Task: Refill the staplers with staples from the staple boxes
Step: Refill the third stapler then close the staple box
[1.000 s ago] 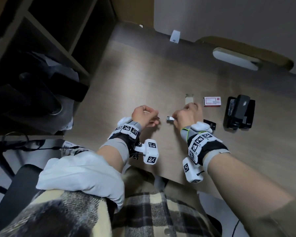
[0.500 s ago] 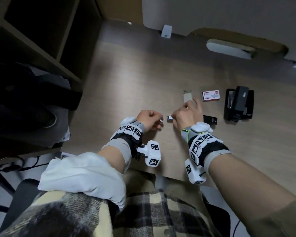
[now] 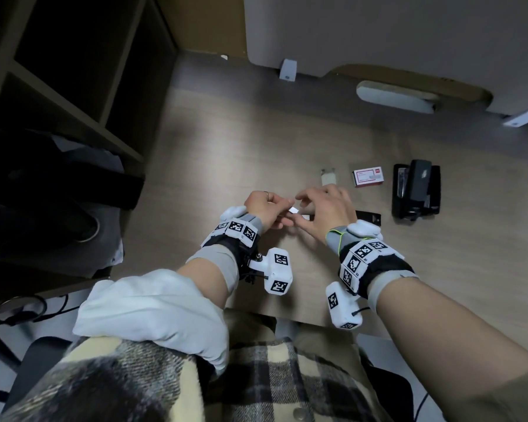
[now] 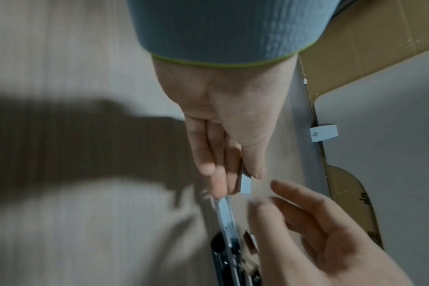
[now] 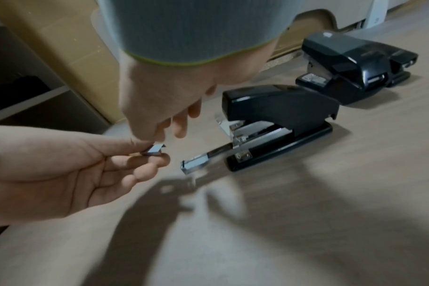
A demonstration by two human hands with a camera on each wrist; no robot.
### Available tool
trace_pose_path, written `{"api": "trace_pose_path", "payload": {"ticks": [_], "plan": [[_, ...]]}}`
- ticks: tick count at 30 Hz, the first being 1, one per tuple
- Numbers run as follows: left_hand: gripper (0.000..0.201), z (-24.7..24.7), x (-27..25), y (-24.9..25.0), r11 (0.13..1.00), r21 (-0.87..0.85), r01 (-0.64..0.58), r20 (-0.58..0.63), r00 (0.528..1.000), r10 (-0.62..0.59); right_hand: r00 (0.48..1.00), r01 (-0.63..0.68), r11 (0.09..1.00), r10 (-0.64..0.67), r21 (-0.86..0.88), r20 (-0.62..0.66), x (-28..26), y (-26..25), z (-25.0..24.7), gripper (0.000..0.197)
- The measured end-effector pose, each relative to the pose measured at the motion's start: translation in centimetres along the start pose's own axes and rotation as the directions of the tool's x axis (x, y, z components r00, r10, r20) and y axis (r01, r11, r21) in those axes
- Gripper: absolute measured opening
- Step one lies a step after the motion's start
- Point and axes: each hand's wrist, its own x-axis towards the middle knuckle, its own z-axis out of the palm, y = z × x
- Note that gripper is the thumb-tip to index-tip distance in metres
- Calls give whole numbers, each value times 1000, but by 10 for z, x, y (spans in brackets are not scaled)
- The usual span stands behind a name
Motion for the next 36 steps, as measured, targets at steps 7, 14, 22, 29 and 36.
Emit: {"api": "trace_pose_path", "payload": {"ticks": [7,14,22,29,36], "plan": [[21,24,1,14,1000,7,-11,138,990,10,995,-52,995,45,-89,-88,0,22,-9,18],[27,19,9,6,955,293,-49,-158,982,99,989,-58,968,89,-244,119,-2,28,-17,15],[26,25,5,-13,931,350,101,-39,995,-93,965,7,920,97,-393,245,-3,32,-15,15],[23,38,2,-6,940,308,148,-46,989,-141,960,30,896,97,-443,261,-3,35,-8,9],[12,42,-6,5,953,245,181,-44,984,-175,962,47,888,84,-457,260,-2,36,-8,14]]}}
